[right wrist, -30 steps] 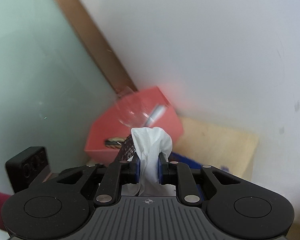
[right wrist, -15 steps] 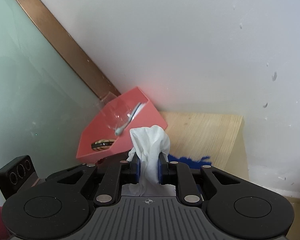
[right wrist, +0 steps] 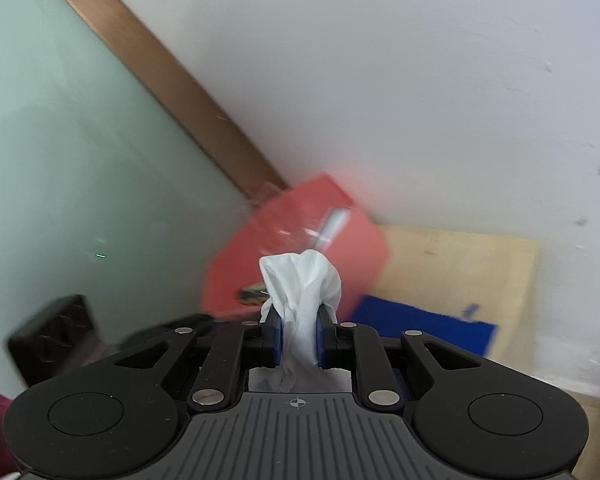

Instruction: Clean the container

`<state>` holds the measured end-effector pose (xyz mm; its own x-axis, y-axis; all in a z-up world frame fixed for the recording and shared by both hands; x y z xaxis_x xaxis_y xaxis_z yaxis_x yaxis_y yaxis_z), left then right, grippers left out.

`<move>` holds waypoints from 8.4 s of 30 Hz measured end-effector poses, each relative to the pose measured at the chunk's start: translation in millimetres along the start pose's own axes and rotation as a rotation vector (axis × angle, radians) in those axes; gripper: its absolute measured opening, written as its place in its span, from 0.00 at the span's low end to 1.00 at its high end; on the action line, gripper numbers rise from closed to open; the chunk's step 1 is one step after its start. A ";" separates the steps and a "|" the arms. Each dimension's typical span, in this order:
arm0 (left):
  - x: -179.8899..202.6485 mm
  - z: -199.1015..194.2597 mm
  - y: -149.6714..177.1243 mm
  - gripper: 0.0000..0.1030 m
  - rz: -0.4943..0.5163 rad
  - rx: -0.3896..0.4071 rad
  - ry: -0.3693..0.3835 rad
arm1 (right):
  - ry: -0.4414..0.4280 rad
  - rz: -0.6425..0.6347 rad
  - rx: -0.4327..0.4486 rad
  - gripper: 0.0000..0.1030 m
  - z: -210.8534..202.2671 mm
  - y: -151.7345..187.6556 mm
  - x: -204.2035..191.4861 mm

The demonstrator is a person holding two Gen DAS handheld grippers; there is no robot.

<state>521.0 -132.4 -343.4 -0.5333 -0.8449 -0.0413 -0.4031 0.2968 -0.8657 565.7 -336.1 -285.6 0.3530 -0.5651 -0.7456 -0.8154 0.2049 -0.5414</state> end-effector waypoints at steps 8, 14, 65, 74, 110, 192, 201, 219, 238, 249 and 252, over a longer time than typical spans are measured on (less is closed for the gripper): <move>4.7 -25.0 -21.8 0.81 0.042 0.031 0.019 | 0.025 -0.056 0.014 0.20 -3.9 -12.0 -23.9; -0.3 -15.6 -11.6 0.81 0.046 -0.008 0.015 | 0.094 -0.015 -0.008 0.19 10.4 -12.5 -3.0; -25.3 -45.9 -30.9 0.80 0.118 0.042 0.013 | 0.118 -0.516 -0.173 0.20 33.3 -28.1 -125.7; -55.2 -73.9 -42.2 0.80 -0.114 0.127 0.104 | -0.019 -0.102 -0.001 0.20 9.1 -46.0 -59.2; -120.7 -41.7 -96.8 0.80 -0.540 0.150 0.222 | -0.171 0.198 0.353 0.19 5.0 12.4 -68.2; -115.9 -52.7 -100.4 0.79 -0.574 0.156 0.266 | -0.122 0.095 0.076 0.16 52.4 52.1 -65.5; -116.3 -49.2 -94.6 0.78 -0.578 0.127 0.255 | -0.142 0.110 0.047 0.16 58.4 66.6 -74.9; -114.8 -42.1 -69.4 0.77 -0.650 0.039 0.211 | -0.119 -0.014 0.008 0.15 62.7 64.7 -109.4; -116.8 -41.5 -16.9 0.76 -0.696 -0.052 0.158 | 0.100 0.244 -0.076 0.15 55.3 88.3 0.2; -103.4 -57.6 -34.3 0.76 -0.484 -0.056 0.081 | 0.174 0.196 -0.033 0.15 28.2 67.5 9.0; -99.8 -61.9 -36.6 0.76 -0.461 -0.049 0.079 | 0.153 0.162 -0.036 0.15 41.7 59.4 0.4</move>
<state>542.9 -31.4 -276.8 -0.3447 -0.8575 0.3818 -0.6450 -0.0791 -0.7601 536.5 -290.8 -334.2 0.1444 -0.6421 -0.7529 -0.8729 0.2756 -0.4025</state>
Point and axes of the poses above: each gripper's, at about its wrist camera, not at the fingertips, and z roughly the way its jaws point, x to its right, y to its underside, the point moved 1 cm from there along z, roughly the way its jaws point, and after that the axes turned 12 degrees about z, right-handed, at the moved point
